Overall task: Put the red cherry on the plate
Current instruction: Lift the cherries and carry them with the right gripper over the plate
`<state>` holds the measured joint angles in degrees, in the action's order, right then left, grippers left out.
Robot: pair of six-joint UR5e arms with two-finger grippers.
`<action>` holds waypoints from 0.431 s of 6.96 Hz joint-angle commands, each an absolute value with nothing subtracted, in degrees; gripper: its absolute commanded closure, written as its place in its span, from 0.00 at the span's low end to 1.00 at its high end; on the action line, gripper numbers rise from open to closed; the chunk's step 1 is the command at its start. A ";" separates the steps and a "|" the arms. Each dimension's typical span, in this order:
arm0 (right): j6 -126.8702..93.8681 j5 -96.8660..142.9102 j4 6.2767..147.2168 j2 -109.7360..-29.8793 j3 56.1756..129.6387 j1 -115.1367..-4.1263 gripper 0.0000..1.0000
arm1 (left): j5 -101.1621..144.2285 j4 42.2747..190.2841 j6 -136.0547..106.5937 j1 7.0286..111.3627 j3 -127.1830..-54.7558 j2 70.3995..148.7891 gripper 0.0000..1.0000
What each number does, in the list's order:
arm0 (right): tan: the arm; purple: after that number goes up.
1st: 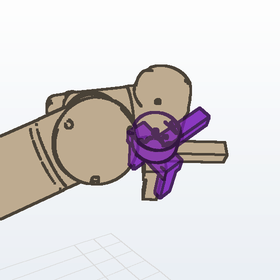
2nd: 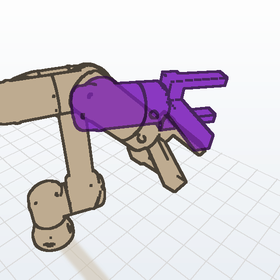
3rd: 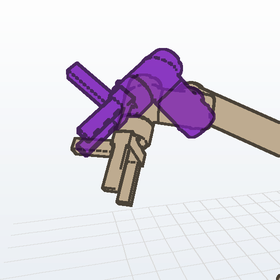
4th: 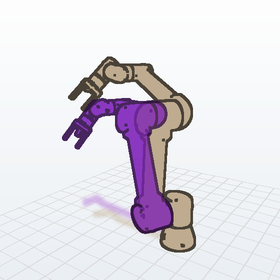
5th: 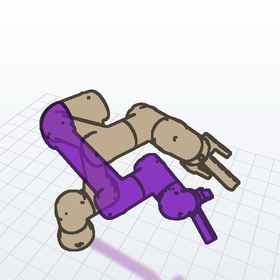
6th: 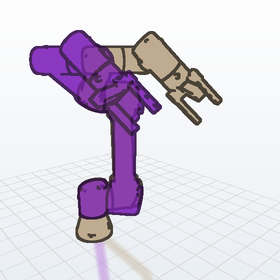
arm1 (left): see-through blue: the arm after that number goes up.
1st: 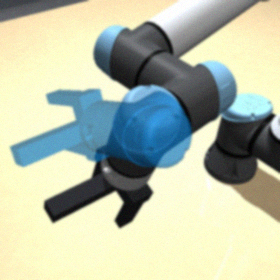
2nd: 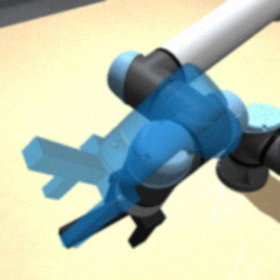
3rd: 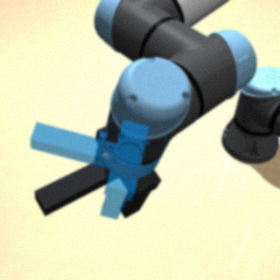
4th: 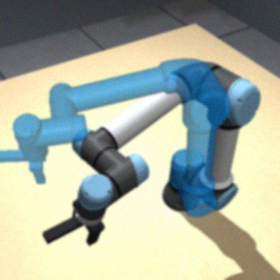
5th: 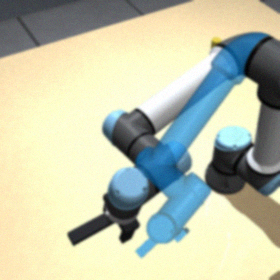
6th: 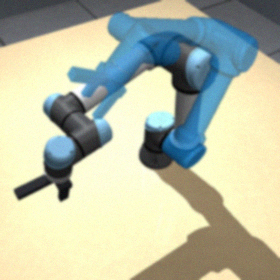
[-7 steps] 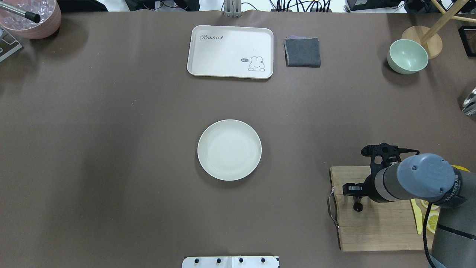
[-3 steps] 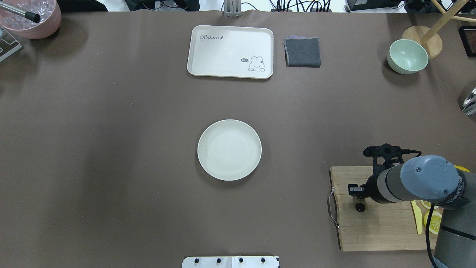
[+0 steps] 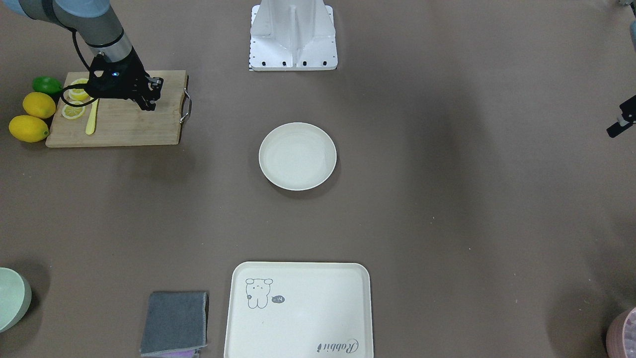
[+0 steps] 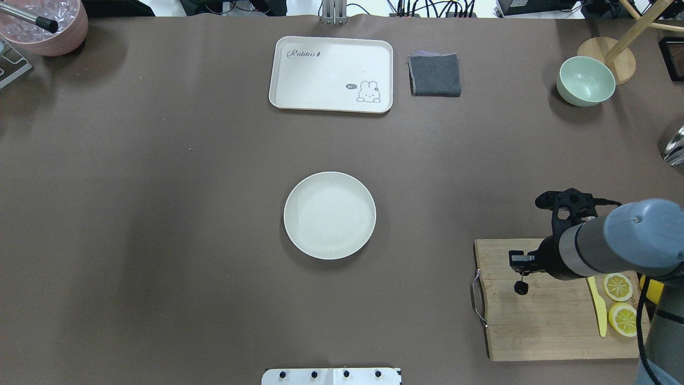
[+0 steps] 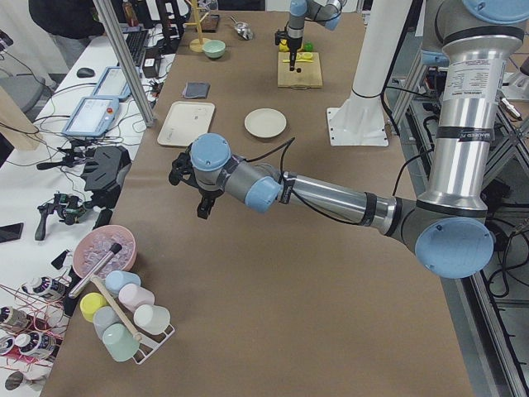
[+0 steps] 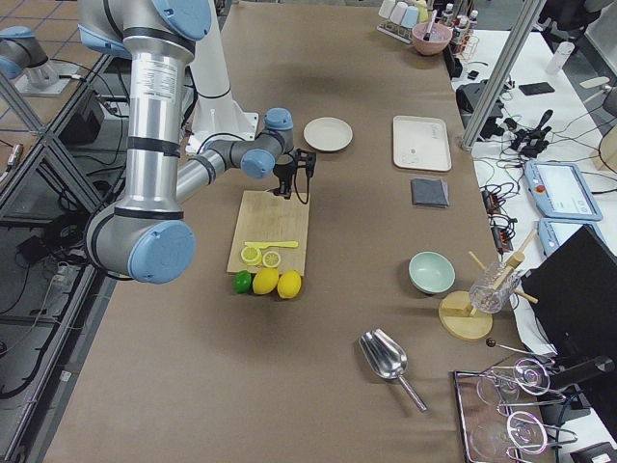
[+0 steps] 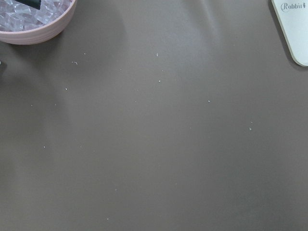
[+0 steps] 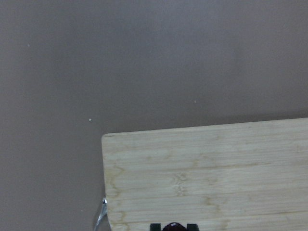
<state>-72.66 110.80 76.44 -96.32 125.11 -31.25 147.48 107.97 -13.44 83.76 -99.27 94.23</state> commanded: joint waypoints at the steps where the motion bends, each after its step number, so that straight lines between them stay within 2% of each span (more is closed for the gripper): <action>1: -62.12 125.89 91.31 -91.80 133.03 -47.99 1.00 | 147.48 107.06 -13.45 83.76 -99.40 94.66 0.02; 2: -55.18 131.78 103.59 -83.93 133.85 -56.08 1.00 | 147.57 106.96 -13.45 83.76 -99.49 94.75 0.02; 3: -47.89 131.75 118.59 -74.89 133.42 -59.55 1.00 | 147.48 106.44 -13.45 83.32 -99.06 94.75 0.02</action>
